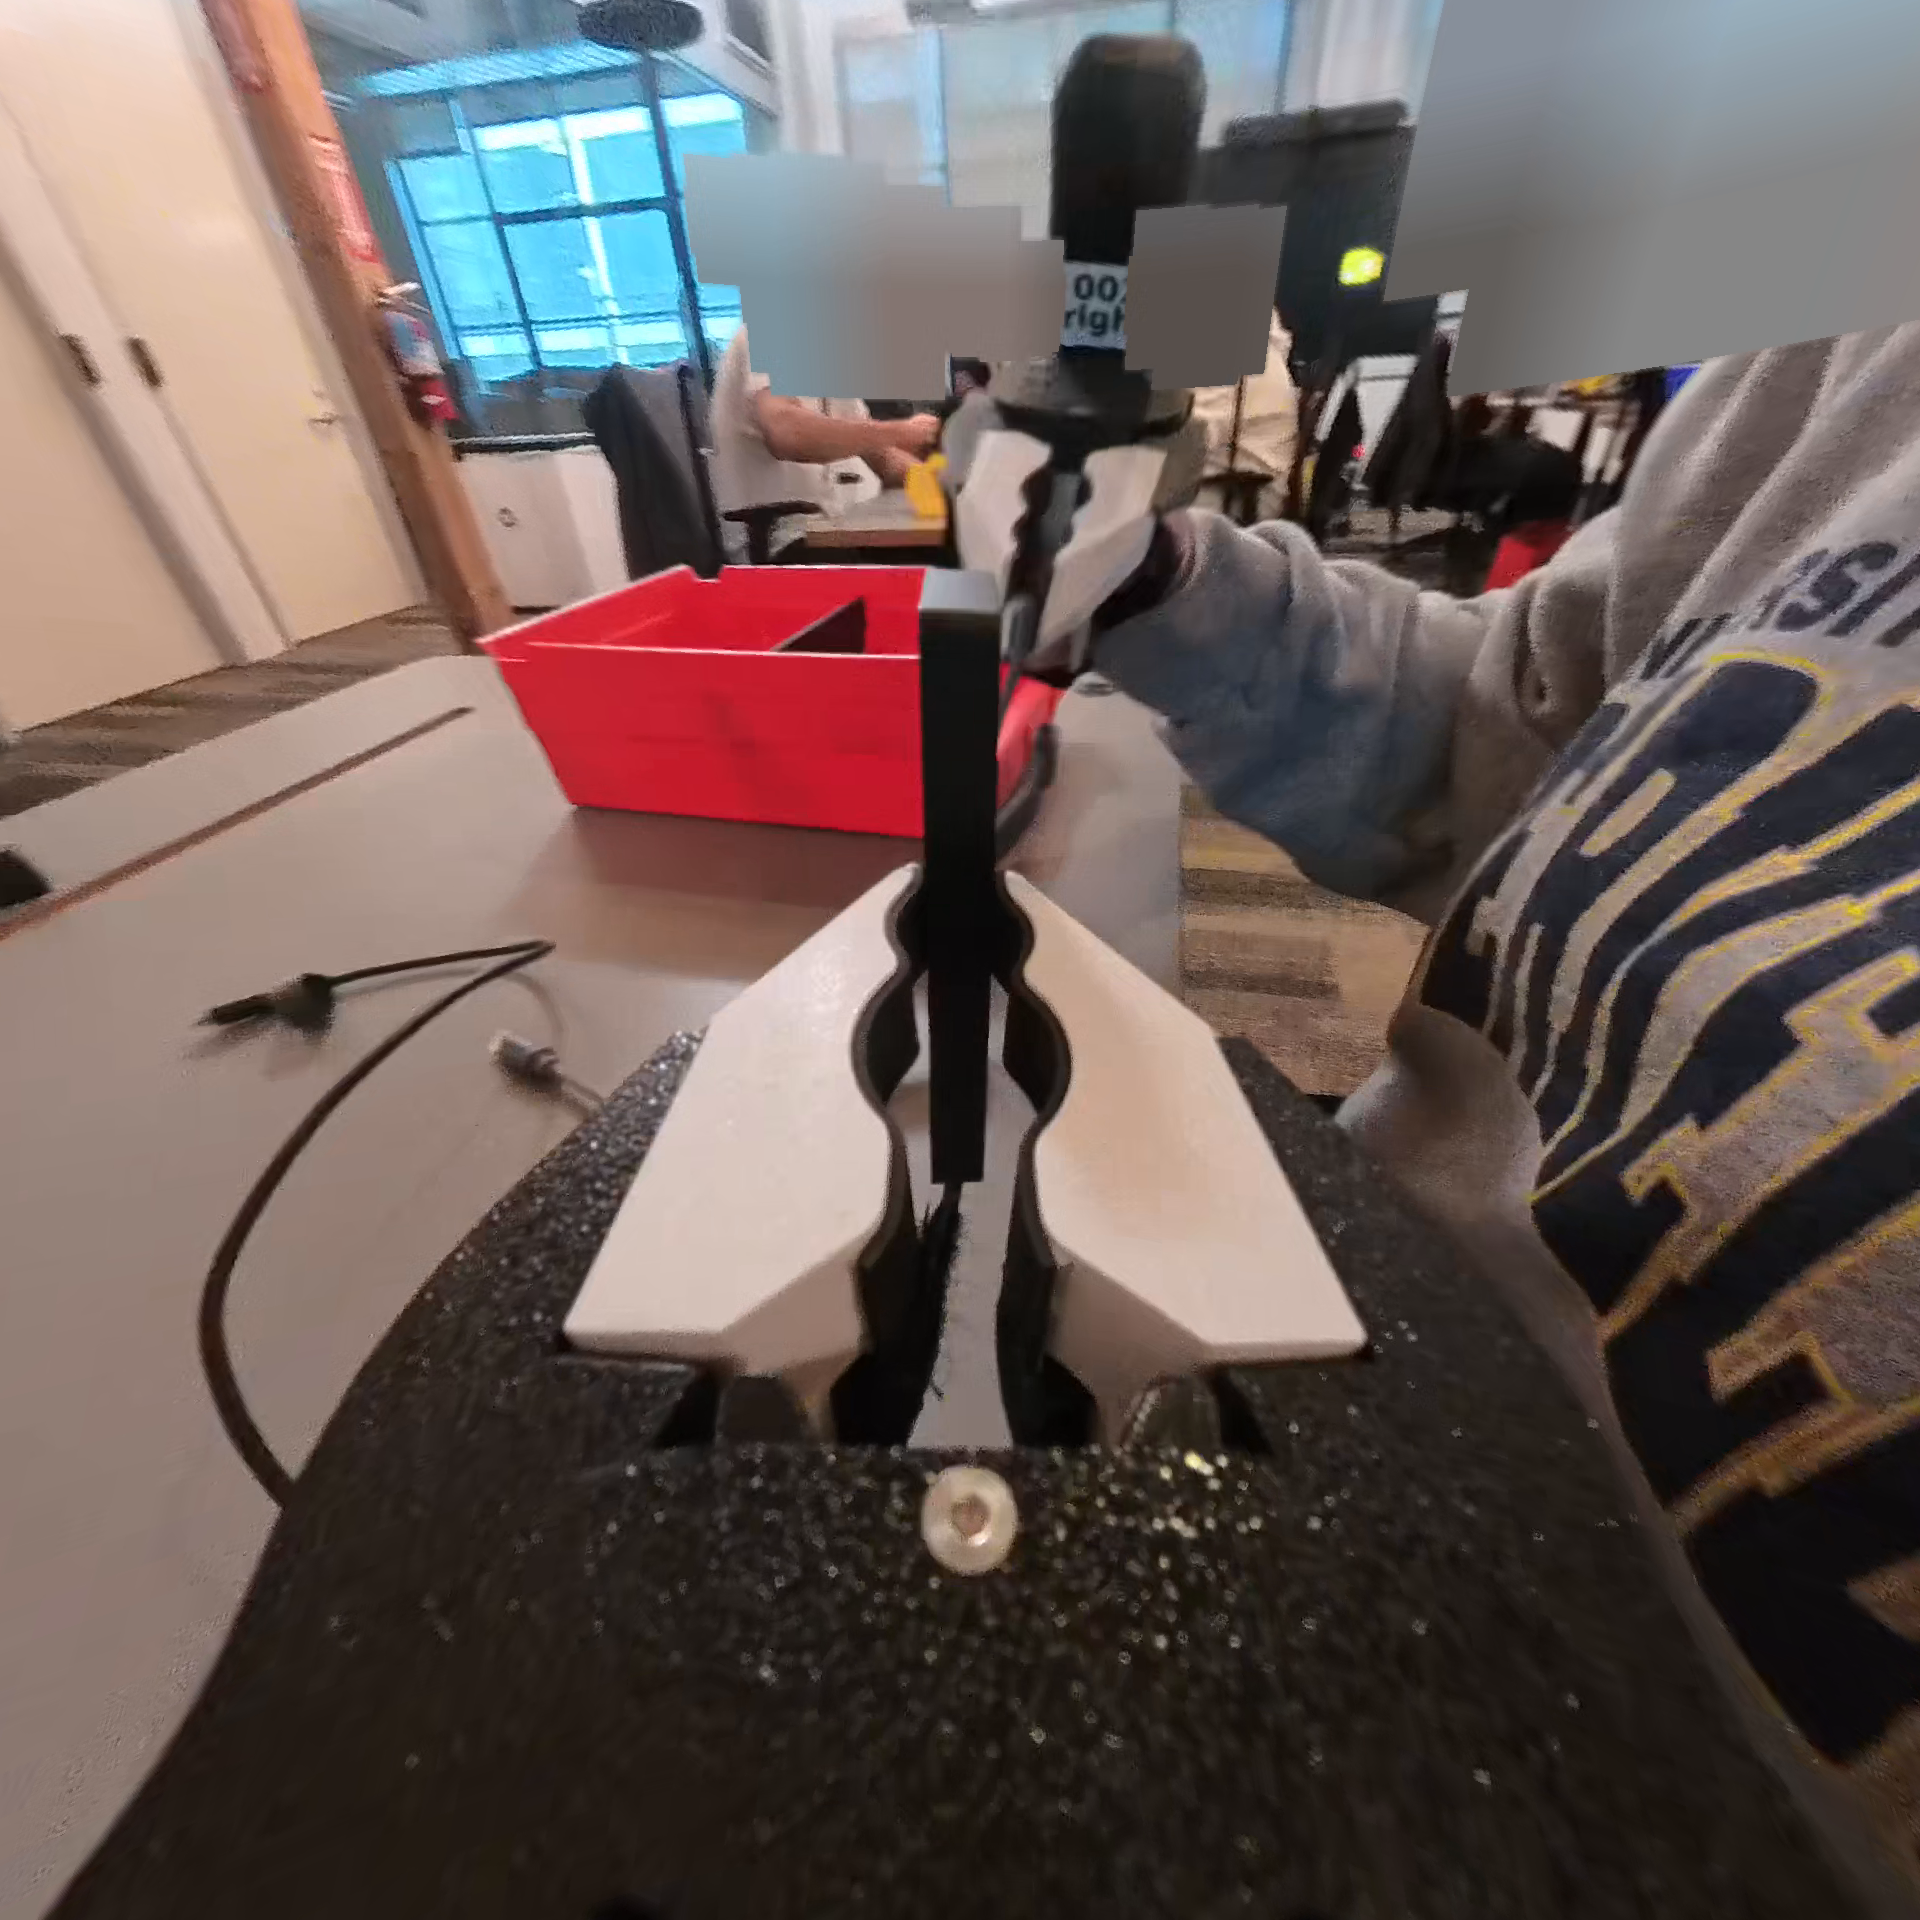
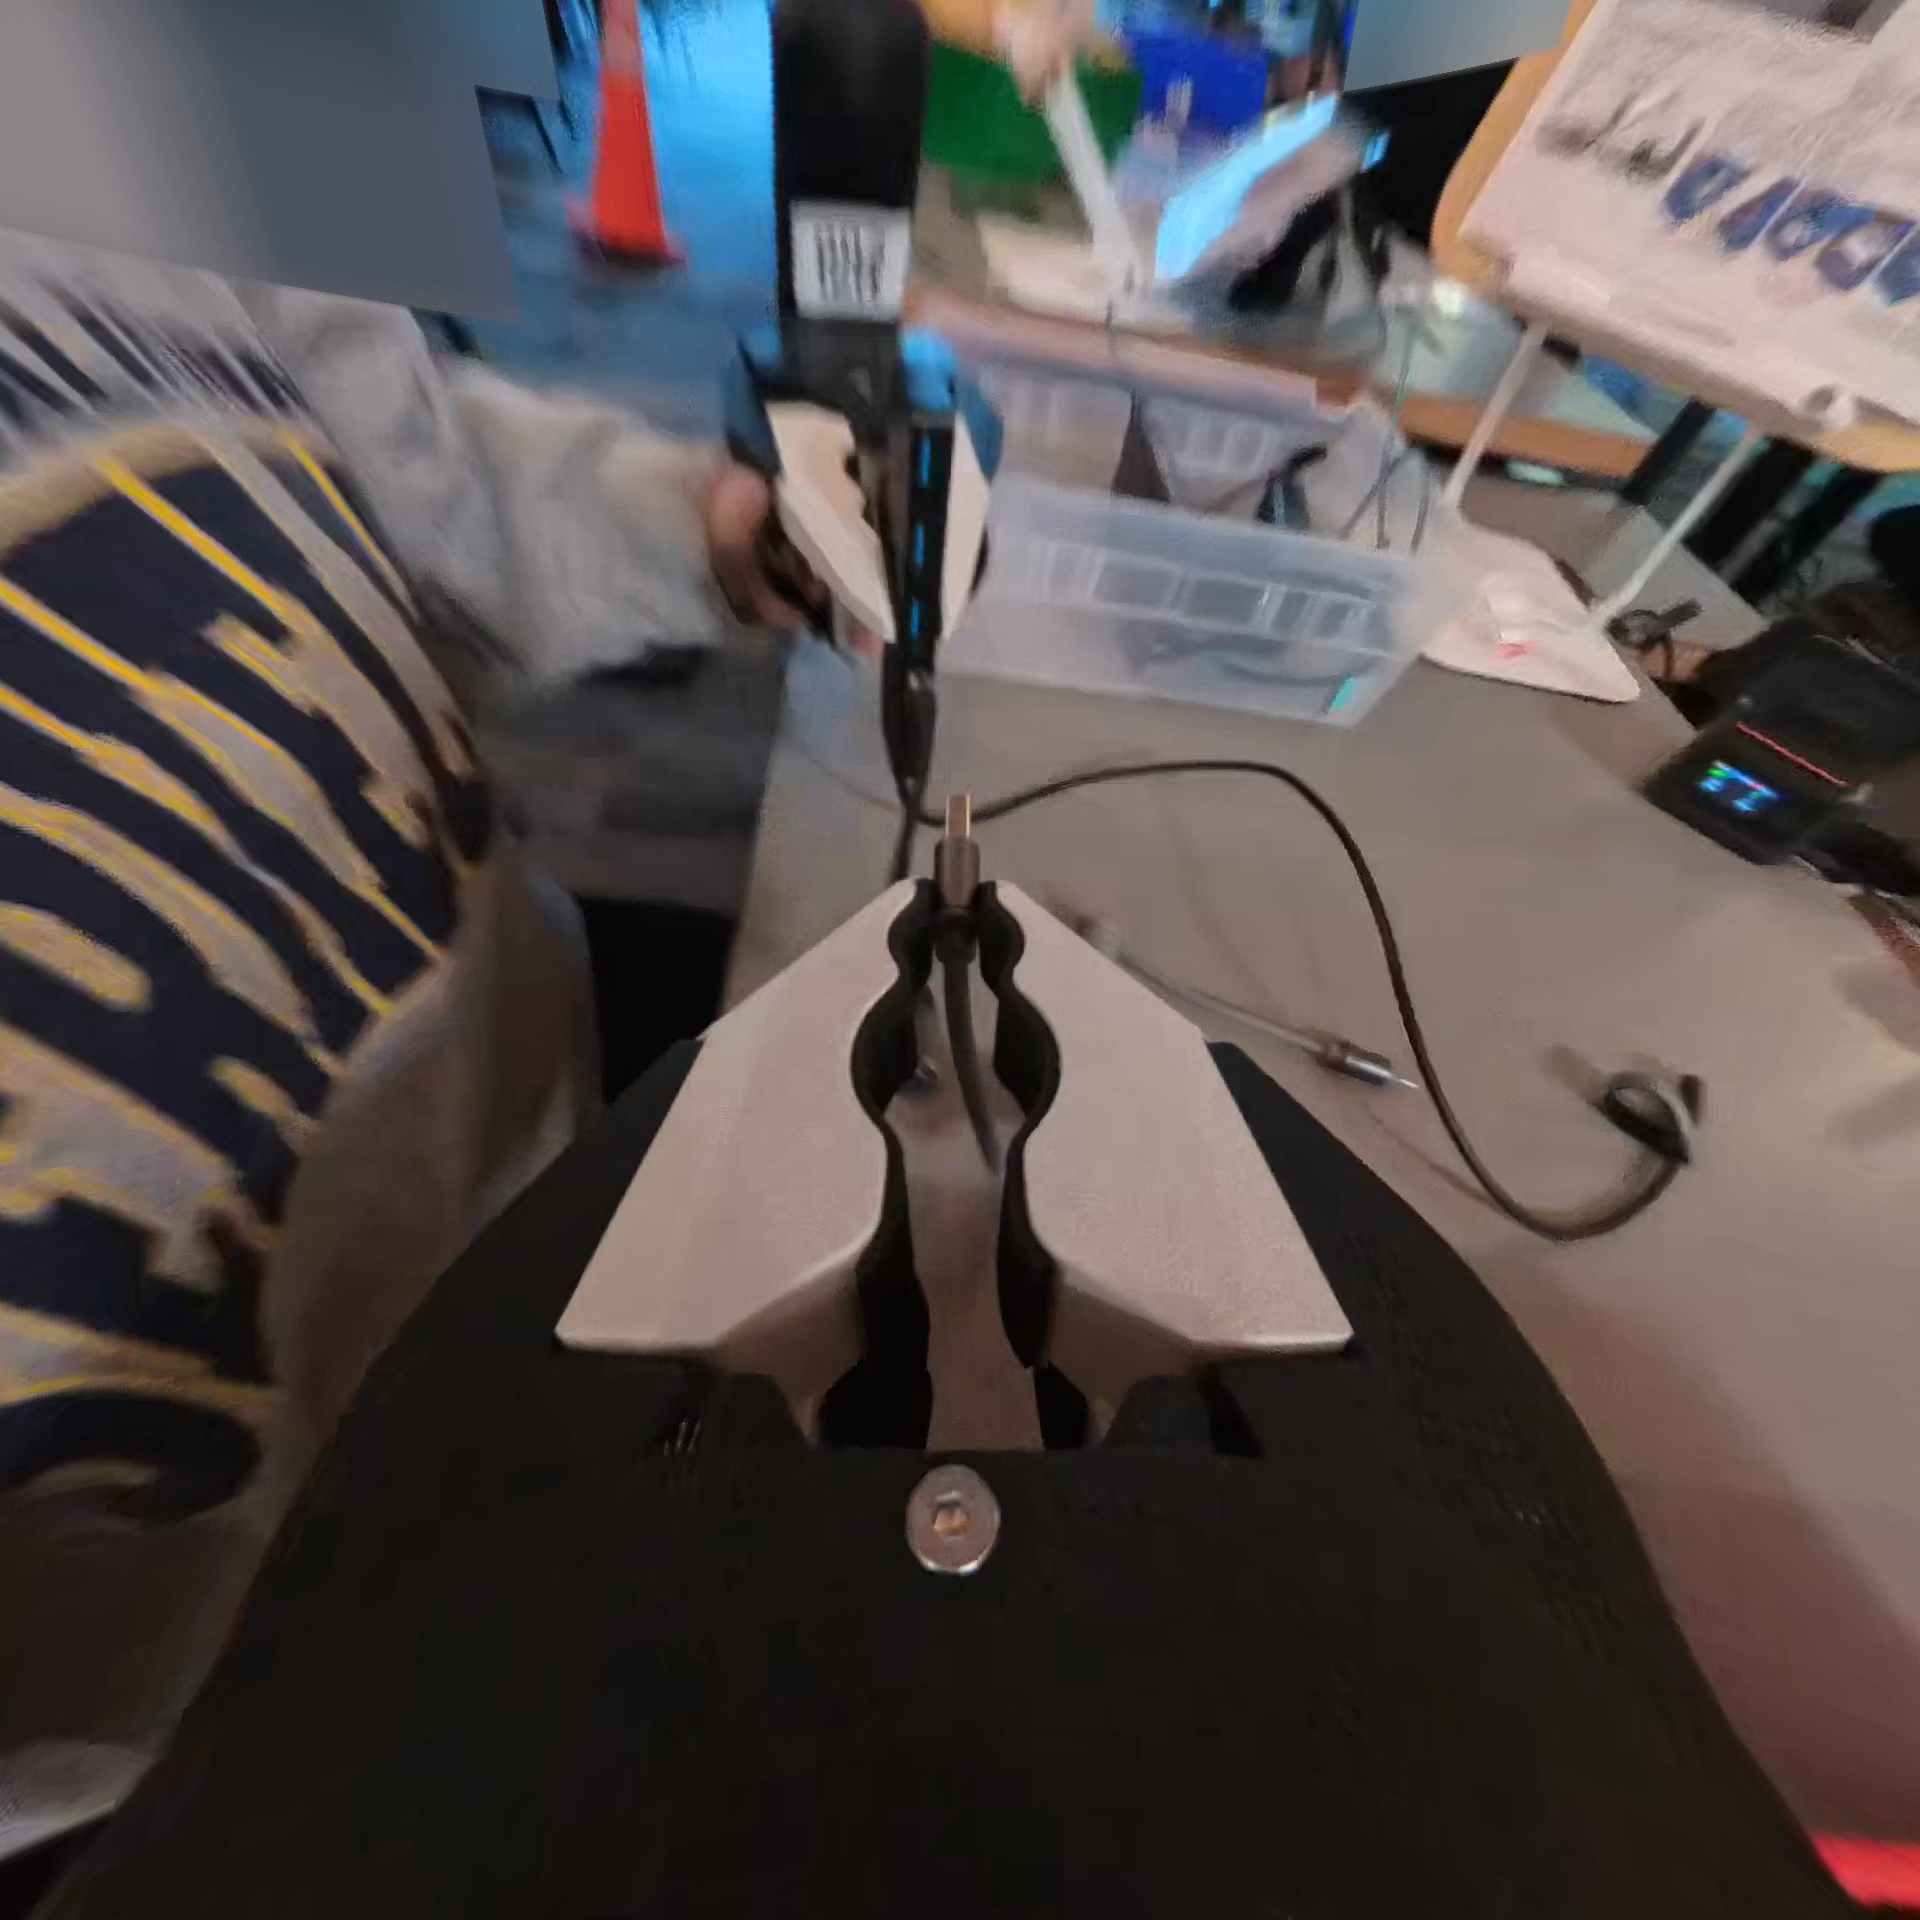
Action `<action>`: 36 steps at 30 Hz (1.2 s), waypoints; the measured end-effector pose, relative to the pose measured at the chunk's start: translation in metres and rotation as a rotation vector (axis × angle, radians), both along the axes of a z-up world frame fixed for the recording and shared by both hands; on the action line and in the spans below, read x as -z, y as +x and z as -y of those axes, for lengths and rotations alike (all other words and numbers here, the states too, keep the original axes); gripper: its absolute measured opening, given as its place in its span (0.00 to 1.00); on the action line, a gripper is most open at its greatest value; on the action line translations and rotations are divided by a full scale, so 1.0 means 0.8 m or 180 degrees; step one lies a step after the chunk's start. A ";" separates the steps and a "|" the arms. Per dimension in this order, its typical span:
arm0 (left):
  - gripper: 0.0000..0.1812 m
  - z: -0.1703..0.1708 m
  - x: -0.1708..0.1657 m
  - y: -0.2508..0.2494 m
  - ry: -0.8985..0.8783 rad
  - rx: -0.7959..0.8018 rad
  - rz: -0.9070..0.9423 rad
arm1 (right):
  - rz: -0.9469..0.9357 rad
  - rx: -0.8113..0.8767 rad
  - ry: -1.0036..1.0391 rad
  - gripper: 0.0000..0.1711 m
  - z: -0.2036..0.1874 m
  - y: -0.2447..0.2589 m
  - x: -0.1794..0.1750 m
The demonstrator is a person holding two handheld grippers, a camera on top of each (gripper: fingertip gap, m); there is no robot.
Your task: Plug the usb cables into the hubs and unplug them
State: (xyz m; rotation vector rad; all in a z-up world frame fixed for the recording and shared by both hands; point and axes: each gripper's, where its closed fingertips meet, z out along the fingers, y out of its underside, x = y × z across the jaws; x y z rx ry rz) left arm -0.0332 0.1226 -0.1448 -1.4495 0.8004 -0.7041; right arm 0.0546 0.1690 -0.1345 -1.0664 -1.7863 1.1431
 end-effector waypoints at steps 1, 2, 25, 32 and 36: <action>0.04 0.001 -0.002 0.001 0.0042 -0.0047 -0.0059 | -0.0053 0.0012 -0.0113 0.03 -0.004 0.009 -0.012; 0.04 -0.001 -0.002 0.011 0.0111 -0.0078 -0.0197 | -0.0065 0.0084 -0.0004 0.03 -0.008 0.008 -0.018; 0.04 -0.037 -0.005 -0.018 0.0868 -0.1288 0.0139 | -0.1400 0.2076 0.1148 0.03 -0.171 0.126 -0.391; 0.04 -0.056 -0.004 -0.028 0.0655 -0.1155 0.0385 | -0.0469 0.2300 0.0735 0.03 -0.224 0.157 -0.247; 0.04 -0.062 0.004 -0.019 0.0353 -0.0765 0.0475 | 0.1159 0.2191 0.0869 0.03 -0.231 0.173 -0.068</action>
